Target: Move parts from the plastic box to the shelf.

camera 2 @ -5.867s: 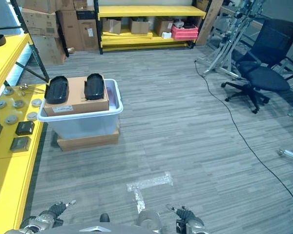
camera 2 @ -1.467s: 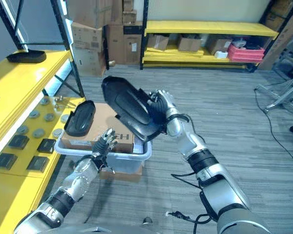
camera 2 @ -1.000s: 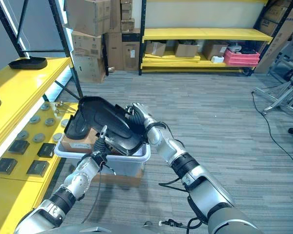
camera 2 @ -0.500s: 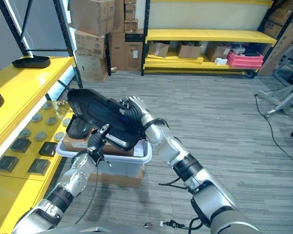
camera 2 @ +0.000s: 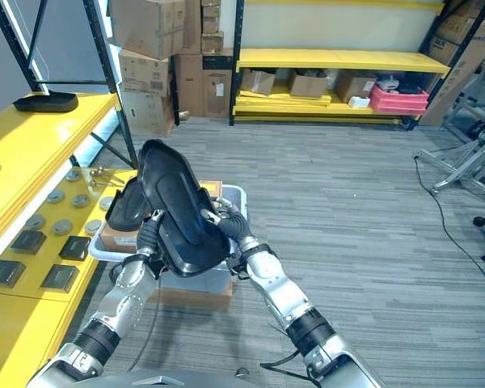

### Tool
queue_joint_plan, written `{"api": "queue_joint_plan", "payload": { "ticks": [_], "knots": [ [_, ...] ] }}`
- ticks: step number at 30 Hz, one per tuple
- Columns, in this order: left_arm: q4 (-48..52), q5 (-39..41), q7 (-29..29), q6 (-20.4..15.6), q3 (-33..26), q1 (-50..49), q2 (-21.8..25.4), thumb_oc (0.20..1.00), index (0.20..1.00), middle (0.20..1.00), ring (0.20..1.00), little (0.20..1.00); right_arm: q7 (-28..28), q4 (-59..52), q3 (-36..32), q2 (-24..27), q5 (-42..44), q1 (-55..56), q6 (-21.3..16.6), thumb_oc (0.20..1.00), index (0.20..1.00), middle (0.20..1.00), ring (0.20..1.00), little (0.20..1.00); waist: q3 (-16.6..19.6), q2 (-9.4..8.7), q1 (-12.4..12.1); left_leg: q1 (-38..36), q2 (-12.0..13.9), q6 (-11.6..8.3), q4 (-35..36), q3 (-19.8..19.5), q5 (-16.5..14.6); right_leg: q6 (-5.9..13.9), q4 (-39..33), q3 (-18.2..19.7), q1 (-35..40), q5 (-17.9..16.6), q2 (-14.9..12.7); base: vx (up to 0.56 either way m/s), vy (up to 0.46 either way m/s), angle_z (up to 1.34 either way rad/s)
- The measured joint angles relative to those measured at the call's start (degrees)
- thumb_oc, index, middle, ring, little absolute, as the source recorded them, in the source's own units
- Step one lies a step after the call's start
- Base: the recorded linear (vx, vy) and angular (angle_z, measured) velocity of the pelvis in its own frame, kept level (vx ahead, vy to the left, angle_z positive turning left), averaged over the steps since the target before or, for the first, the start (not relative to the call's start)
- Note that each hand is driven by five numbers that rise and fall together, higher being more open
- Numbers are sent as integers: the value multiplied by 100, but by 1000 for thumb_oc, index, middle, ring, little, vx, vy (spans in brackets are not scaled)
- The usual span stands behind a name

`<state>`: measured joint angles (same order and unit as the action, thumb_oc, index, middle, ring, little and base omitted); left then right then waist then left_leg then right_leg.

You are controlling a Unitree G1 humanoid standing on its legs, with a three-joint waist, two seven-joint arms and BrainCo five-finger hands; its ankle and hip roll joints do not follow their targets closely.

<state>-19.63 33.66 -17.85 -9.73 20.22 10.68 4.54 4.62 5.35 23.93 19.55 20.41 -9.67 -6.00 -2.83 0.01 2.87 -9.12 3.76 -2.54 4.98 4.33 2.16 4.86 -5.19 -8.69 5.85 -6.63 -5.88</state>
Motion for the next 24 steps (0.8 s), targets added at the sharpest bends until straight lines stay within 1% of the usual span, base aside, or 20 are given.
{"api": "queue_joint_plan", "payload": {
  "ticks": [1, 2, 3, 4, 5, 6, 7, 8, 9, 12, 13, 14, 15, 17, 18, 19, 21, 22, 23, 24],
  "knots": [
    [134, -203, 80, -26, -3, -62, 32, 200, 200, 200, 200, 200, -102, -9, -222, -123, 202, 252, -195, 1000, 1000, 1000, 1000, 1000, -19, 38, 6, -5, 1, 0, 0, -23, -25, 5, -1, -8, 22, 13, 2, 7, -25, 5],
    [154, -228, 70, -98, -279, -159, -6, 200, 200, 200, 200, 200, -106, -6, -666, -351, 557, 597, -392, 1000, 1000, 1000, 1000, 1000, -46, 100, 35, -2, 0, -3, 0, -43, -31, 10, -2, -24, 26, 28, 1, 5, -34, 5],
    [154, -234, -5, -156, -586, -206, 0, 200, 200, 200, 200, 200, -69, 16, -906, -390, 736, 782, -474, 1000, 1000, 1000, 1000, 1000, -68, 137, 60, 2, 2, -3, 0, -49, -32, 7, -2, -35, 27, 35, 3, 5, -38, 7],
    [154, -240, -163, -178, -1180, -277, 92, 200, 200, 200, 200, 200, -32, 277, -1392, -304, 923, 1186, -595, 1000, 1000, 1000, 1000, 1000, -99, 183, 104, 17, 12, -6, 0, -71, -35, 21, -2, -62, 26, 38, 8, -12, -61, 20],
    [194, -253, -201, -250, -1631, -442, 330, 200, 200, 200, 200, 200, 5, 1020, -2054, -114, 943, 1538, -662, 1000, 1000, 1000, 1000, 1000, -105, 192, 92, 6, 17, -27, 0, -130, -34, 36, -2, -146, 85, 73, 13, -15, -43, 22],
    [235, -276, -202, -271, -1843, -530, 457, 200, 200, 200, 200, 200, 190, 1698, -2285, 20, 813, 1580, -657, 1000, 1000, 1000, 1000, 1000, -118, 199, 47, 16, 19, -48, 0, -155, -21, 32, -2, -167, 90, 78, 15, -30, -52, 23],
    [409, -378, -195, -289, -1961, -624, 644, 200, 200, 200, 200, 200, 327, 2883, -2547, 241, 576, 1568, -517, 1000, 1000, 1000, 1000, 1000, -175, 187, -9, 25, 15, -55, -15, -201, -29, 24, -1, -178, 99, 79, 12, -13, -21, 18],
    [486, -474, -198, -314, -2060, -643, 795, 200, 200, 200, 200, 200, 489, 3218, -2634, 374, 536, 1637, -392, 1000, 1000, 1000, 1000, 1000, -206, 198, -77, 73, 6, -57, -1, -264, -26, 24, -2, -239, 91, 81, 4, -15, -26, 25],
    [574, -537, -196, -344, -2092, -644, 850, 200, 200, 200, 200, 200, 540, 3659, -2619, 438, 371, 1621, -361, 1000, 1000, 1000, 1000, 1000, -213, 185, -80, 91, 6, -62, -4, -288, -21, 24, 0, -298, 78, 81, 2, -9, -16, 25],
    [819, -735, -128, -418, -2092, -676, 973, 200, 200, 200, 200, 200, 577, 4204, -2385, 377, 10, 1535, -360, 1000, 1000, 1000, 1000, 1000, -240, 158, -196, 113, 15, -71, -32, -344, 1, 23, -2, -360, 103, 78, 7, -5, -32, 9],
    [956, -836, -41, -418, -2092, -737, 988, 200, 200, 200, 200, 200, 545, 4657, -2285, 321, -153, 1418, -383, 1000, 1000, 1000, 1000, 1000, -250, 144, -199, 111, 14, -74, -31, -405, 2, 29, -3, -419, 136, 87, 5, 27, -48, 33],
    [1338, -1086, 176, -424, -2064, -902, 1032, 200, 200, 200, 200, 200, 469, 5632, -2192, 147, -357, 1223, -234, 1000, 1000, 1000, 1000, 1000, -269, 111, -287, 98, 11, -82, -25, -501, 6, 40, -2, -505, 214, 149, 3, 26, -37, 33],
    [1516, -1161, 221, -437, -2074, -1020, 1078, 200, 200, 200, 200, 200, 404, 5884, -2189, 67, -445, 1206, -167, 1000, 1000, 1000, 1000, 1000, -270, 105, -343, 97, 11, -85, -30, -527, 2, 45, -2, -511, 216, 183, 4, 35, -68, 29],
    [1793, -1313, 303, -460, -2256, -1270, 1148, 200, 200, 200, 200, 200, 283, 6195, -2124, -58, -610, 1235, -76, 1000, 1000, 1000, 1000, 1000, -299, 164, -510, 117, 13, -91, -35, -585, 0, 68, -2, -551, 233, 211, 7, 6, -66, 11],
    [1897, -1549, 330, -495, -2505, -1468, 1246, 200, 200, 200, 200, 200, 144, 6549, -1996, -165, -779, 1255, -7, 1000, 1000, 1000, 1000, 1000, -318, 170, -519, 62, 12, -95, -37, -611, 1, 57, -2, -610, 263, 227, 6, -23, -83, 20],
    [1898, -1657, 317, -497, -2632, -1521, 1258, 200, 200, 200, 200, 200, 101, 6627, -1944, -215, -922, 1306, 57, 1000, 1000, 1000, 1000, 1000, -334, 203, -608, 93, 12, -107, -38, -659, 12, 55, -3, -645, 311, 232, 10, -24, -83, 22],
    [2036, -1827, 318, -508, -2877, -1698, 1250, 200, 200, 200, 200, 200, -1, 6934, -1597, -254, -1391, 1305, 130, 1000, 1000, 1000, 1000, 1000, -353, 188, -741, 86, 12, -134, -39, -789, 31, 69, -3, -749, 354, 276, 12, -49, -60, 29],
    [2086, -1871, 313, -512, -2932, -1747, 1252, 200, 200, 200, 200, 200, -42, 6985, -1600, -268, -1486, 1327, 133, 1000, 1000, 1000, 1000, 1000, -376, 201, -818, 83, 9, -139, -39, -861, 48, 73, 0, -826, 406, 294, 20, -88, -59, 45],
    [2114, -1942, 292, -513, -2926, -1798, 1240, 200, 200, 200, 200, 200, -25, 6993, -1611, -281, -1614, 1354, 140, 1000, 1000, 1000, 1000, 1000, -427, 259, -983, 187, -32, -170, -119, -1000, 76, 98, 36, -972, 448, 315, 77, -128, -44, 70],
    [2248, -2095, 298, -513, -2859, -1716, 1175, 200, 200, 200, 200, 200, -22, 7061, -1626, -341, -1667, 1374, 206, 1000, 1000, 1000, 1000, 1000, -434, 154, -1126, 452, -97, -194, -382, -1240, 78, 100, 33, -1112, 431, 328, 59, -178, -10, 151]
  ]
}}
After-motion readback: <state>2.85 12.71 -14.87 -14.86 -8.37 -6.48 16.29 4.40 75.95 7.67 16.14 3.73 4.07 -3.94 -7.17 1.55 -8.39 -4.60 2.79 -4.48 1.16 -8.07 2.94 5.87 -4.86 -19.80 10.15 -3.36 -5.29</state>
